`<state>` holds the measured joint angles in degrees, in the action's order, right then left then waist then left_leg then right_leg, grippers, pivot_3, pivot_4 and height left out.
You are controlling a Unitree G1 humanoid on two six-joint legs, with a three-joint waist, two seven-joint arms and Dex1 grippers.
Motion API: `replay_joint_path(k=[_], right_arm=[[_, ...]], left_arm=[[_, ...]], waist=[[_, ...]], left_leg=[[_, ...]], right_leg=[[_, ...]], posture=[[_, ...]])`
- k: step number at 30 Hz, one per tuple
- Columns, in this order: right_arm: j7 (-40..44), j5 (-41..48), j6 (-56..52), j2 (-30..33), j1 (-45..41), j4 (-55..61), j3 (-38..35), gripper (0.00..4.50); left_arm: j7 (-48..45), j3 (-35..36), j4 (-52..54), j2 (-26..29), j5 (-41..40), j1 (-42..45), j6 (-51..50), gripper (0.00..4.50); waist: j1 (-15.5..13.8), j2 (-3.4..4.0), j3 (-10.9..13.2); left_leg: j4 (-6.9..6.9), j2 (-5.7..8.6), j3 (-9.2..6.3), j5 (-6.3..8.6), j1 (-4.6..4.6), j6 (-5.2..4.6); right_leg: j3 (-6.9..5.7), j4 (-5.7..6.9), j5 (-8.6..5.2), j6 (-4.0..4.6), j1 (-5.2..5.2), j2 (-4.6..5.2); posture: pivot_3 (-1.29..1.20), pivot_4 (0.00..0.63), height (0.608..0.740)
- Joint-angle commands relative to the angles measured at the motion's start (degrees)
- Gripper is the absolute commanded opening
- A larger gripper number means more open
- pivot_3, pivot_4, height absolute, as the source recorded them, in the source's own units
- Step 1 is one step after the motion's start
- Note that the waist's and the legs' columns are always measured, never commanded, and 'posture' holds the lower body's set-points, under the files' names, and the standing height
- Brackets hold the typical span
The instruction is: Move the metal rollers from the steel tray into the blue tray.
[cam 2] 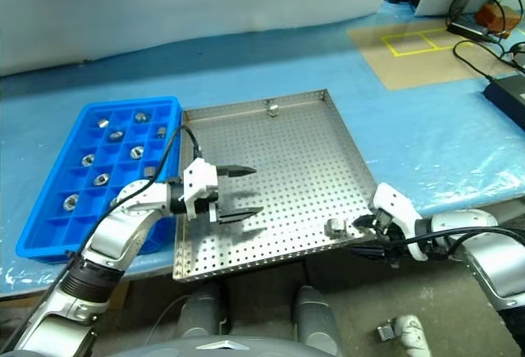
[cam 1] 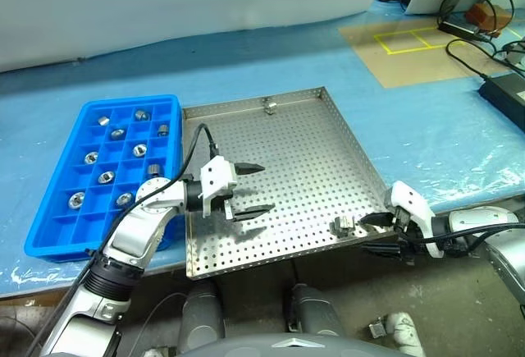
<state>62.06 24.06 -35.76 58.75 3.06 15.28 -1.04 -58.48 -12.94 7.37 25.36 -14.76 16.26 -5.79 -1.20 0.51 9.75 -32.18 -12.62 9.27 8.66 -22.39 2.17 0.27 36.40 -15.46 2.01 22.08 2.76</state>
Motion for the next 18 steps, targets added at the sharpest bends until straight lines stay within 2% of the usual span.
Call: replay_joint_path(k=[1, 10, 14, 18], right_arm=[[1.76, -0.05, 2.62, -0.13, -0.59, -2.59, -1.62, 3.61], [11.88, 11.77, -6.84, 5.75, 5.08, 6.62, -6.71, 3.61], [10.88, 14.09, -9.11, 6.43, 5.14, 9.54, -9.99, 3.61], [7.11, 14.22, -12.71, 5.90, -1.76, 7.58, -8.95, 3.61]], left_arm=[[0.19, 0.18, 0.48, -0.18, -0.30, -0.35, 1.14, 4.27], [-0.87, 0.11, -1.62, 0.84, 0.44, -2.62, 3.09, 4.27], [-0.82, -0.19, -3.85, 0.34, 1.43, -2.46, 5.03, 4.27], [-0.42, -0.39, -5.05, -0.36, 2.05, -2.11, 6.19, 4.27]], waist=[[0.02, 0.00, 0.00], [-0.50, 0.04, -0.02], [-0.64, 0.06, -0.03], [-0.29, 0.05, -0.03]], left_leg=[[0.00, -0.01, 0.00, 0.00, -0.01, 0.00], [0.06, -0.05, 0.01, 0.10, -0.05, -0.16], [0.12, -0.05, 0.04, 0.27, -0.07, -0.41], [0.08, 0.21, 0.15, 0.35, -0.05, -0.53]], right_leg=[[0.00, -0.01, 0.00, 0.00, 0.00, -0.01], [-0.09, -0.32, 0.00, 0.00, -0.12, -0.02], [-0.15, -0.77, 0.01, 0.00, -0.36, 0.01], [-0.07, -0.78, 0.04, -0.05, -0.36, 0.26]], posture=[[-0.22, 0.150, 0.740], [-0.23, 0.150, 0.740], [-0.24, 0.150, 0.740], [-0.24, 0.150, 0.740]])
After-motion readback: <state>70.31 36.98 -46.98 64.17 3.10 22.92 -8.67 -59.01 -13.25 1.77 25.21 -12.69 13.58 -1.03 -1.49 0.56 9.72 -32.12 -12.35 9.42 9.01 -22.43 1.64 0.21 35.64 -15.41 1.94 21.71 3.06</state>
